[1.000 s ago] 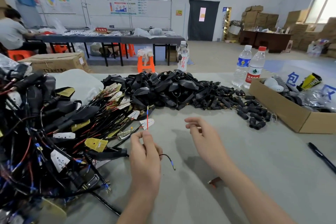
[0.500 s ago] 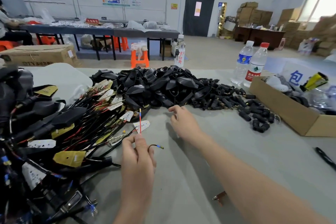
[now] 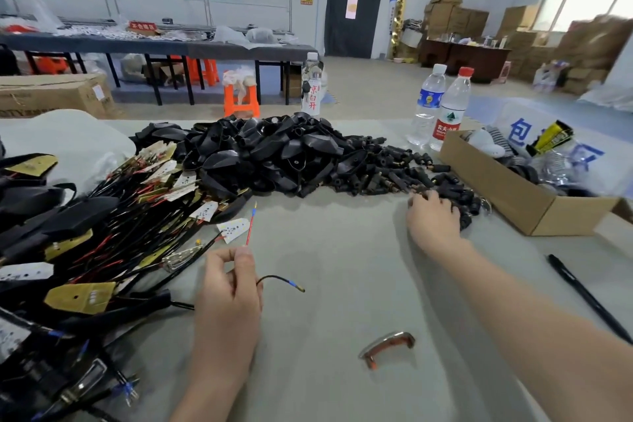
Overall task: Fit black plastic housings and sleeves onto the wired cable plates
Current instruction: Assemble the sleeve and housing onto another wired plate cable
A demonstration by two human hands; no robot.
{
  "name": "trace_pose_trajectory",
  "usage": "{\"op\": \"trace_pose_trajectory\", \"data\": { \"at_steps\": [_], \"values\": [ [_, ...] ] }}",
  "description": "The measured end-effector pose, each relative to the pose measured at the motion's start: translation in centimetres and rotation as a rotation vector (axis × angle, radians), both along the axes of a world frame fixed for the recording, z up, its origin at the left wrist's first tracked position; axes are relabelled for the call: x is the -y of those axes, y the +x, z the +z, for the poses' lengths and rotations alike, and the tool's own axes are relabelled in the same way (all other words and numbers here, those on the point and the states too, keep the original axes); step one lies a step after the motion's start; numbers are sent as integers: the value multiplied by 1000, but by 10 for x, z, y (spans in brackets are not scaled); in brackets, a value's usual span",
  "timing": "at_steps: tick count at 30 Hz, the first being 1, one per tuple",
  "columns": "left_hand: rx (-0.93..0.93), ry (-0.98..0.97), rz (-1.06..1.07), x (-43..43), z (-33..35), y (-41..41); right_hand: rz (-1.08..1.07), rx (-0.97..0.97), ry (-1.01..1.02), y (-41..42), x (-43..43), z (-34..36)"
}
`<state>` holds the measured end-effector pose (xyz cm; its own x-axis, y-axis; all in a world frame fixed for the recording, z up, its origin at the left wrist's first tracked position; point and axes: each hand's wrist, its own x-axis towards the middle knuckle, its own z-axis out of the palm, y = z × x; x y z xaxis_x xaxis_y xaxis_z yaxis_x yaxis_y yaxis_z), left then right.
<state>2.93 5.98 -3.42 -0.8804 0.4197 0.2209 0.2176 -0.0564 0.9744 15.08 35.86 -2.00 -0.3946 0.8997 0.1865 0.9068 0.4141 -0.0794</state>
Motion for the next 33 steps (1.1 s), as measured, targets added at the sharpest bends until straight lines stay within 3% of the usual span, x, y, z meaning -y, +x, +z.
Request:
{"op": "trace_pose_trajectory", "data": {
  "at_steps": [12,15,17,21,24,29,33],
  "values": [
    [-280,-228,-30,1,-2,9,109,-57,-97,23,17,24],
    [-313,-235,-22,2,-4,9,181,-163,-151,20,34,34],
    [-325,-225,-22,1,-5,8,244,-361,-280,22,49,43],
    [-339,-216,-53,1,-7,7,263,-1089,-923,29,87,56],
    [-362,-213,-58,3,-9,7,236,-1495,-1252,38,114,59],
    [-393,-209,-71,5,-7,9,211,-1854,-1560,57,147,55],
    [-472,-188,-146,8,-3,20,155,-2014,-1597,62,163,40]
  ]
}}
